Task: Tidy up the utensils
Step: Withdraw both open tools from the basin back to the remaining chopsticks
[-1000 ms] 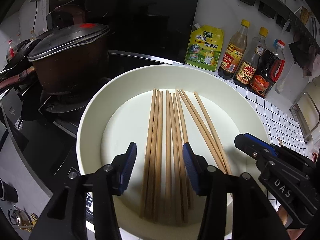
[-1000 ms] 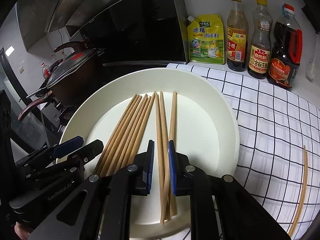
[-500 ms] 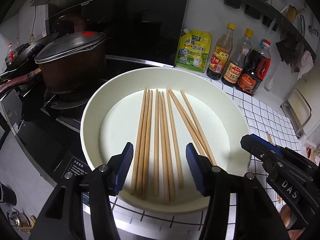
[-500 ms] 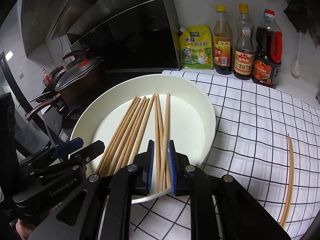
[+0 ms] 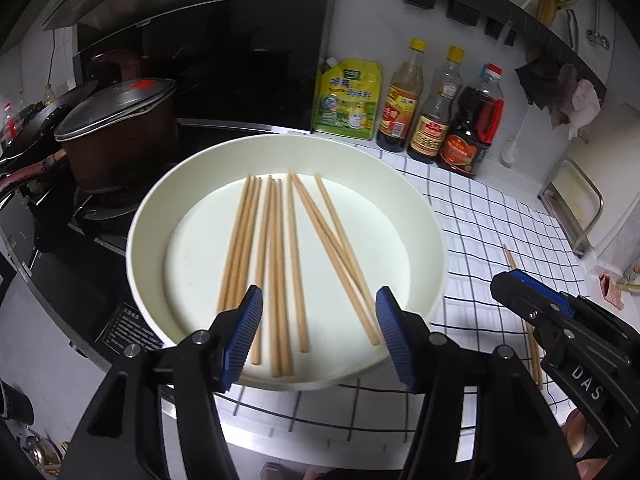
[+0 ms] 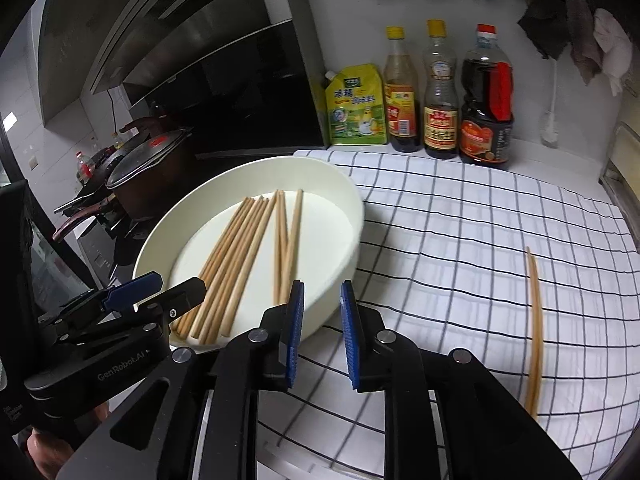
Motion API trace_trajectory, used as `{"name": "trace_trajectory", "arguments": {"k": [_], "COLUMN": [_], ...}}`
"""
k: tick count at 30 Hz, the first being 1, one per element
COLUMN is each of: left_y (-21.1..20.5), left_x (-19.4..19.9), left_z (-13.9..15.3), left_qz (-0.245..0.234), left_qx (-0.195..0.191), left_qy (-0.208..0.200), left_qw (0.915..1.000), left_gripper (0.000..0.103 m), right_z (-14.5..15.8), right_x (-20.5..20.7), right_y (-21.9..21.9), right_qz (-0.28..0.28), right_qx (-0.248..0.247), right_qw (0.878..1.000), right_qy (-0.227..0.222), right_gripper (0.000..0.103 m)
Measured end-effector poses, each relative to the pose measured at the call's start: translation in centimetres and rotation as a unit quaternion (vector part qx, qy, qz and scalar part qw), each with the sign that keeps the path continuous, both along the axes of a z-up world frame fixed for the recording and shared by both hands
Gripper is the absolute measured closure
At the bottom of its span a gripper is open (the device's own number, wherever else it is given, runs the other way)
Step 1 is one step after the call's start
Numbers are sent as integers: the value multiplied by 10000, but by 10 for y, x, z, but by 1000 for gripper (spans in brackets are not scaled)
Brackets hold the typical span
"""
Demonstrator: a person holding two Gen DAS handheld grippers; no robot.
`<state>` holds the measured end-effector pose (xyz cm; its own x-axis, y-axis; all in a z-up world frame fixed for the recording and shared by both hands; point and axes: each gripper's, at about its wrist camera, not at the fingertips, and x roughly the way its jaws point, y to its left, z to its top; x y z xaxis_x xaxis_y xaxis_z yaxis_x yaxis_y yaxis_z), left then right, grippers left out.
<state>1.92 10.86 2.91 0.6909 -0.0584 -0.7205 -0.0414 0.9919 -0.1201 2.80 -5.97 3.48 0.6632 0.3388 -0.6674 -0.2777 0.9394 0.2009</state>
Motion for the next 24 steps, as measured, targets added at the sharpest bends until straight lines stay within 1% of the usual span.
{"name": "trace_trajectory", "arguments": {"k": [5,10,18,24], "left_y": [-28,-56,-100,-127], "left_x": [-5,-6,-2,5], "left_z": [-2,-7,-16,-27], "left_qz": [-258,-497,-908,-1126], "left_qx": [-18,-18,10,2], "left_qy": [-14,50,139,255], "left_qw": [9997,9987,9958,9933], "left_gripper": [42,42,39,39], "right_z": [-3,-10,-32,-52], "right_x": [-12,-21,-26,-19], "right_y": [-30,-64,-124,-152], "right_qz": [-273,-582,-1120,-1355], "right_qx": [-49,-141,-245,-309], "right_qw": [9996,9982,9932,9895], "right_qy": [-24,17,194,407], "right_gripper": [83,83,80,80]}}
